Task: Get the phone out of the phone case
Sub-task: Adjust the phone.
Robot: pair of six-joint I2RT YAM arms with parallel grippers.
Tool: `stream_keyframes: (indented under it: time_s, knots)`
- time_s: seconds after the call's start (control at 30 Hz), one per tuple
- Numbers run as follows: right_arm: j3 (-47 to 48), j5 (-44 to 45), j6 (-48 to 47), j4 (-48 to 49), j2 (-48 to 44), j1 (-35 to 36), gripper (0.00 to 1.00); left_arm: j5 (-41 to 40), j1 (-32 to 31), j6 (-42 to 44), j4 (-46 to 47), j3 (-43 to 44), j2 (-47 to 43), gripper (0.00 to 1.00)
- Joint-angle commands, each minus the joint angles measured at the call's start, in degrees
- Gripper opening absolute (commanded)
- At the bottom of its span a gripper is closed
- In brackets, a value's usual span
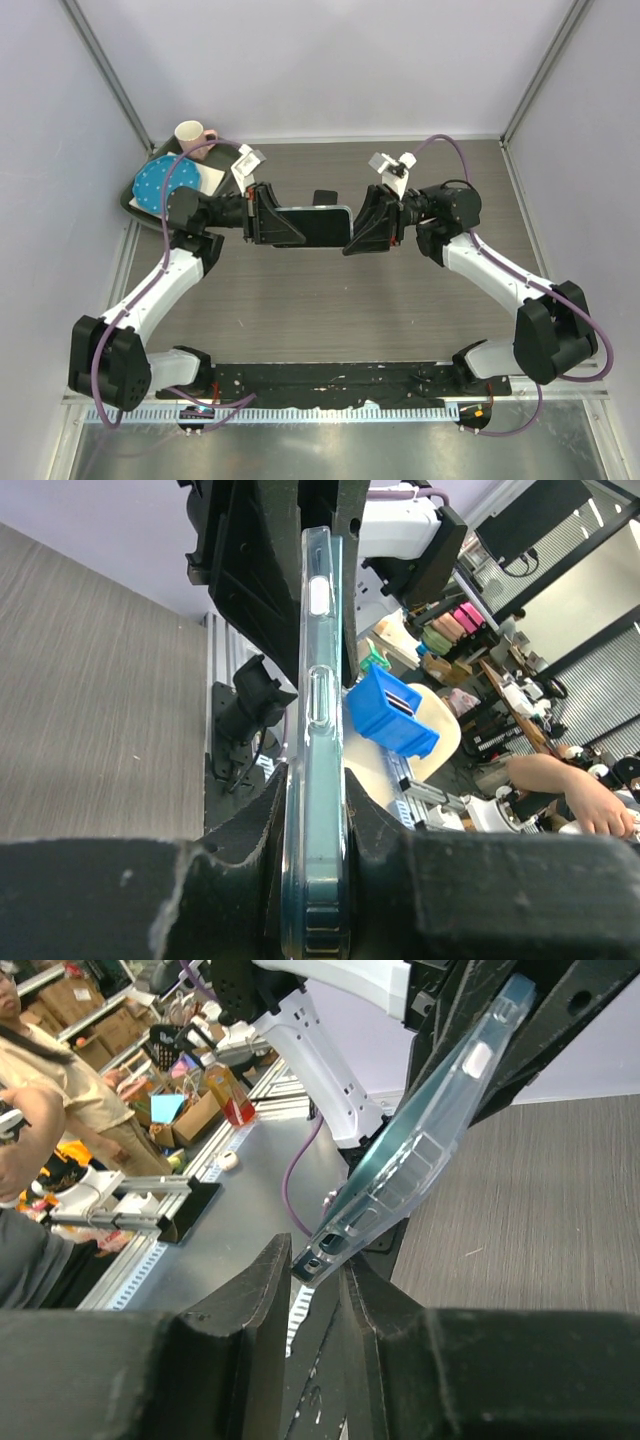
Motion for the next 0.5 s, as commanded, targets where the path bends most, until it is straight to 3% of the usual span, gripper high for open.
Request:
stream_keyframes:
  time_s: [0.0,0.47]
  knots:
    - [6.22,-6.33,1.38,24.58,-6.12,4.35,0.06,-8.99,-0.08,6.08,-6.43,1.5,3.99,0.0]
    - [6.75,-6.33,2.52,24.49,-7.62,8.13,0.04,-8.55,-3.69,9.0,-9.61,3.08,10.93,0.0]
